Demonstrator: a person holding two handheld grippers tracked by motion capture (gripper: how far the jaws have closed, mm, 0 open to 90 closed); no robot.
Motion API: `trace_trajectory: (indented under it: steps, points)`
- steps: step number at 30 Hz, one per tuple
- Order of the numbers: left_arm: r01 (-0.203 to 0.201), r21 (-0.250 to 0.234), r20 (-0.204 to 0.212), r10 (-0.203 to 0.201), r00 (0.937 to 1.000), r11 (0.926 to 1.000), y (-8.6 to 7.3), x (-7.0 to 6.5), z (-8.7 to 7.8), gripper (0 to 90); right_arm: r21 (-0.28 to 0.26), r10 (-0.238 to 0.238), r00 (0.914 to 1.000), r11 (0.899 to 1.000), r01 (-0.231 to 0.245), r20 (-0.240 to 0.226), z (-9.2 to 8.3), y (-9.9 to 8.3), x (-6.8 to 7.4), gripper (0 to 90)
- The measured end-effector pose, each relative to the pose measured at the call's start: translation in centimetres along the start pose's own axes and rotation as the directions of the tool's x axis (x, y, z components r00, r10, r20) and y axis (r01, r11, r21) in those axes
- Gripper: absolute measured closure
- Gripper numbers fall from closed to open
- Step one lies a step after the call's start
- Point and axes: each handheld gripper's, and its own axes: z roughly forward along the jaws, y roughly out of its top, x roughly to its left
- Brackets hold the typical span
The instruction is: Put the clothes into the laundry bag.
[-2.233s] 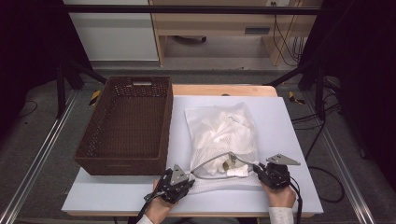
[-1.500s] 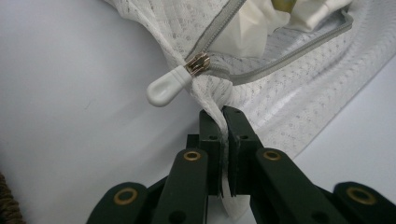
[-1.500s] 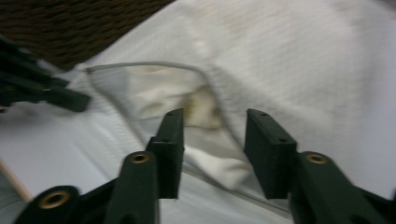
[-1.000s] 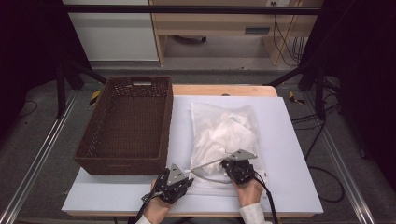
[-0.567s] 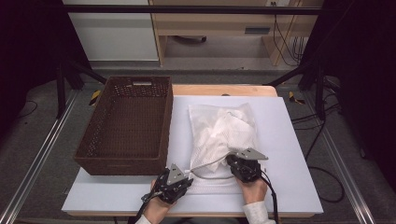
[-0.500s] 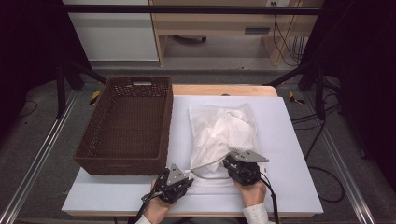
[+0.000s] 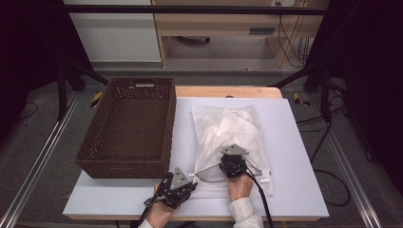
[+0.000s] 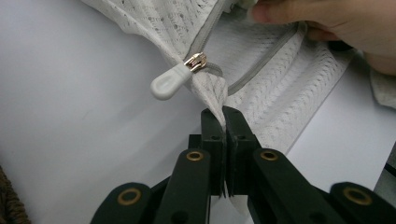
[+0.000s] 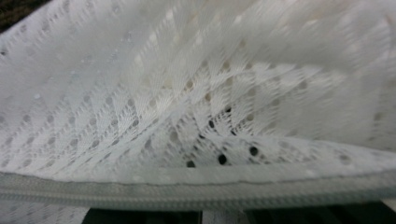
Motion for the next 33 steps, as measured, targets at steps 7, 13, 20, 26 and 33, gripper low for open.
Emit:
trace_trajectory:
  steps: [7,13,20,26,33]
  points:
    - [0.016,0.009,-0.005,-0.016,0.9999,0.9998,-0.2,0.4,0.3,86.1,-0.068,-0.004,0.9926,0.998,-0.004,-0.122,-5.5,-1.5,-1.3,70.9]
    - [0.018,0.018,-0.011,-0.018,0.9998,0.9997,-0.3,0.5,0.6,85.2,-0.147,0.042,0.999,0.988,-0.04,0.012,-10.8,-4.2,-5.4,47.7]
    - [0.023,0.024,-0.016,-0.023,0.9996,0.9994,-0.4,0.7,0.7,85.3,0.024,0.068,0.9965,0.997,-0.069,0.049,-8.3,-6.1,-7.8,69.2]
    - [0.029,0.033,-0.016,-0.028,0.9995,0.999,-0.6,0.8,0.6,84.9,-0.002,0.065,0.9964,0.998,-0.065,0.054,-10.3,-5.7,-7.9,86.5]
    - [0.034,0.037,-0.018,-0.033,0.9993,0.9987,-0.8,0.7,0.6,83.8,-0.027,0.052,0.9986,0.998,-0.051,0.006,-11.3,-7.2,-8.0,78.4]
